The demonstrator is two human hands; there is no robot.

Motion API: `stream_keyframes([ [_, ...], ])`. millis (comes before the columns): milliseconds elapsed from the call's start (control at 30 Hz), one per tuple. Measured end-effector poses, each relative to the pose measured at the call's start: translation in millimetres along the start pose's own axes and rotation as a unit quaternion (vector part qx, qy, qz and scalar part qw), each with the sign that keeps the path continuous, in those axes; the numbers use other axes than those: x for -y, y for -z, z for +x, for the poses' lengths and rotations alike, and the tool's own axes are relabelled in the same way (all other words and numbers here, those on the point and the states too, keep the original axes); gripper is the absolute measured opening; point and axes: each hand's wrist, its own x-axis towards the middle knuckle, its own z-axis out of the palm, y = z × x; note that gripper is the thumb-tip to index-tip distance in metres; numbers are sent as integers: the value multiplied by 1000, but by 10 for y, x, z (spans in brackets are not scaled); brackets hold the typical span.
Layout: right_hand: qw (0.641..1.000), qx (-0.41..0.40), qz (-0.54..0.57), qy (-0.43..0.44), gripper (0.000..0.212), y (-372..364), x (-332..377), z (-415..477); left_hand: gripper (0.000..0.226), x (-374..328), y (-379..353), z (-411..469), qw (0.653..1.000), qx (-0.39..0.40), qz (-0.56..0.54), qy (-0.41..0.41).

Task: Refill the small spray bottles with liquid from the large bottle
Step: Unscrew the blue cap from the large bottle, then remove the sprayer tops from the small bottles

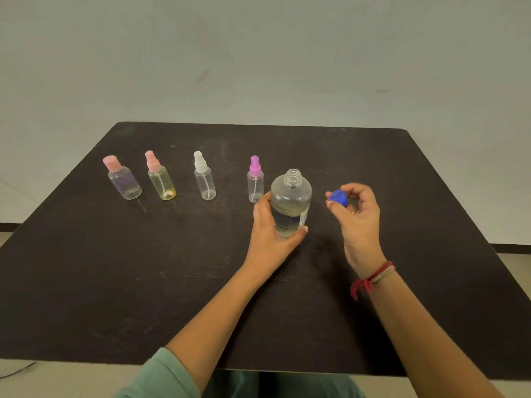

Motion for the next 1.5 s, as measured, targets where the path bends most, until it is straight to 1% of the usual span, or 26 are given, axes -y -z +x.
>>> stream_keyframes([
  [100, 993, -20, -116, 3, 29, 135, -169, 62, 80, -49, -93, 88, 1000, 19, 10, 8],
  [167, 984, -40, -173, -7, 29, 205, -230, 122, 82, -80, -175, 167, 999, 23, 43, 1],
  [233, 976, -40, -214, -4, 35, 258, -257, 197, 86, -129, -252, 259, 994, 19, 108, 4],
  [300, 966, -19, -256, 7, 43, 293, -274, 269, 89, -182, -317, 349, 990, 17, 142, 16],
  [433, 952, 15, -306, 23, 49, 327, -333, 354, 86, -203, -409, 471, 991, 10, 128, 29],
  [533, 942, 26, -333, 25, 53, 343, -395, 363, 85, -183, -453, 531, 993, 8, 115, 38],
  [600, 931, 20, -362, 32, 54, 343, -433, 363, 85, -196, -490, 563, 990, 12, 132, 41],
  [733, 906, -25, -420, 36, 59, 342, -451, 350, 83, -238, -570, 635, 987, 10, 155, 47],
  [900, 909, -42, -415, 28, 65, 357, -451, 360, 82, -283, -635, 681, 987, 16, 154, 52],
  [1067, 902, -77, -425, 12, 66, 341, -441, 352, 82, -298, -664, 685, 988, 18, 146, 53],
  [1167, 900, -80, -429, 9, 68, 334, -448, 354, 82, -306, -710, 692, 988, 20, 141, 52],
  [1267, 909, -72, -411, 10, 77, 351, -437, 355, 85, -309, -747, 692, 990, 26, 131, 52],
  [1333, 919, -94, -380, 42, 85, 372, -412, 313, 94, -283, -731, 666, 992, 29, 109, 61],
  [1367, 923, -114, -360, 72, 84, 377, -394, 269, 98, -263, -700, 633, 993, 27, 99, 65],
  [1400, 926, -133, -336, 107, 78, 374, -372, 208, 100, -242, -655, 586, 993, 22, 91, 65],
  [1467, 927, -152, -289, 186, 55, 329, -327, 60, 95, -187, -526, 457, 996, -5, 78, 39],
  [1500, 926, -142, -268, 225, 42, 287, -296, -19, 90, -170, -446, 379, 997, -22, 69, 14],
])
